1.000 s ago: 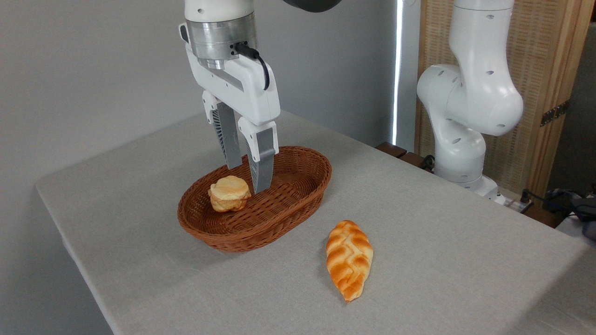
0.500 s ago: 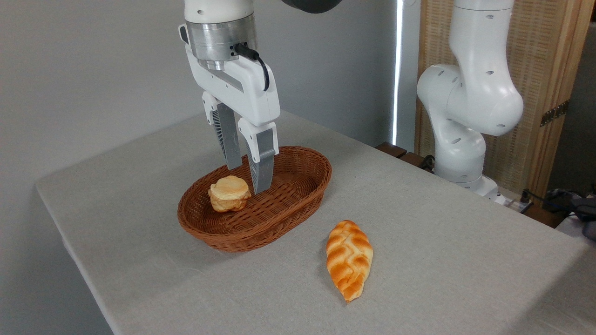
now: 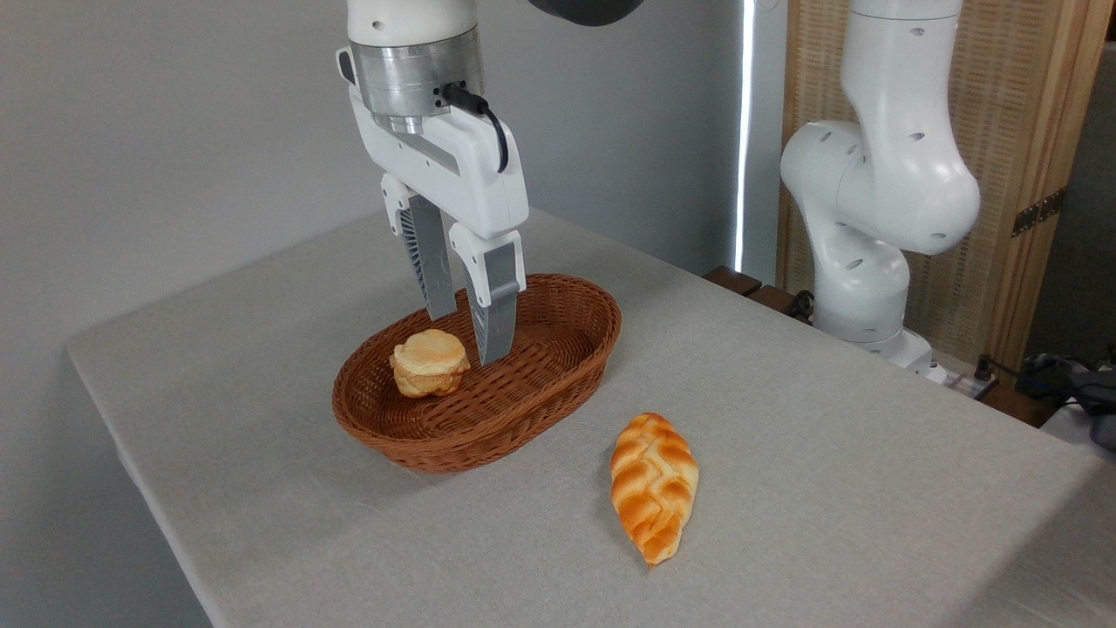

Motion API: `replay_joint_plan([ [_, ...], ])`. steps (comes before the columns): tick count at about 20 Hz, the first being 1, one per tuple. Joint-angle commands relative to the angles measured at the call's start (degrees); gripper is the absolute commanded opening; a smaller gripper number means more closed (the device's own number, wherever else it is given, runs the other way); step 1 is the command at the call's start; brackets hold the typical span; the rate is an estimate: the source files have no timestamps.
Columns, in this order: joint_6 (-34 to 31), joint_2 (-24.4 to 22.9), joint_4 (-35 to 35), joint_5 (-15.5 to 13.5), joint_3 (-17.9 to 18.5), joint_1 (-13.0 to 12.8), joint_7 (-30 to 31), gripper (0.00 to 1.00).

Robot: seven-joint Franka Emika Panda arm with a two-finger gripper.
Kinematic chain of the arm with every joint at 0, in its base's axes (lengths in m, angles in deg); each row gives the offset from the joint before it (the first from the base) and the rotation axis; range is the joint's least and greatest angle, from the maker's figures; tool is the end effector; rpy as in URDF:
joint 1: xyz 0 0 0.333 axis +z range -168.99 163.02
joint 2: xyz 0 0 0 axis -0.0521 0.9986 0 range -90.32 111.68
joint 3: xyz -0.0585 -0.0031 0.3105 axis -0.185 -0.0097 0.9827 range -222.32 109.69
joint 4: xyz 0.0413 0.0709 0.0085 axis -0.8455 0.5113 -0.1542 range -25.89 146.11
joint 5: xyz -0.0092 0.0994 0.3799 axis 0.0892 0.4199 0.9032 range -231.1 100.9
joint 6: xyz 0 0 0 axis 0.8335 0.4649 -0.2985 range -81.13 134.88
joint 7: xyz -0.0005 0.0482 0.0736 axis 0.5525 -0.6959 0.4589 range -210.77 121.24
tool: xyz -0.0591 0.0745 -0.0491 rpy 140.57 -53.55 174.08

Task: Put bread into the basket

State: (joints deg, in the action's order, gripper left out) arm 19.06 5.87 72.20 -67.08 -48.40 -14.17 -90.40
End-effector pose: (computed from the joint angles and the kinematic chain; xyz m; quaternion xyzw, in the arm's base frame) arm 0.5378 -0.0313 0.5835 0.9109 -0.4117 0.0233 0.0155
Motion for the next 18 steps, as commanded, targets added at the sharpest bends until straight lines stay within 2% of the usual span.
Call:
replay_joint_plan([
  [1, -1.18, -2.83, 2.75, -0.13, 0.79, 0.11, 1.17, 1.00],
  [6, -0.48, -9.07, 12.15, 0.57, 2.71, 0.11, 1.43, 1.00],
  [10, 1.89, -12.94, 18.22, 0.57, 6.41, 0.11, 6.26, 1.00],
  [14, 5.05, -14.53, 22.71, 0.57, 8.08, 0.20, 16.36, 1.00],
  [17, 11.45, -14.53, 23.50, 0.66, 8.08, 0.20, 28.20, 1.00],
  [18, 12.52, -14.53, 23.85, 0.75, 8.08, 0.20, 30.15, 1.00],
])
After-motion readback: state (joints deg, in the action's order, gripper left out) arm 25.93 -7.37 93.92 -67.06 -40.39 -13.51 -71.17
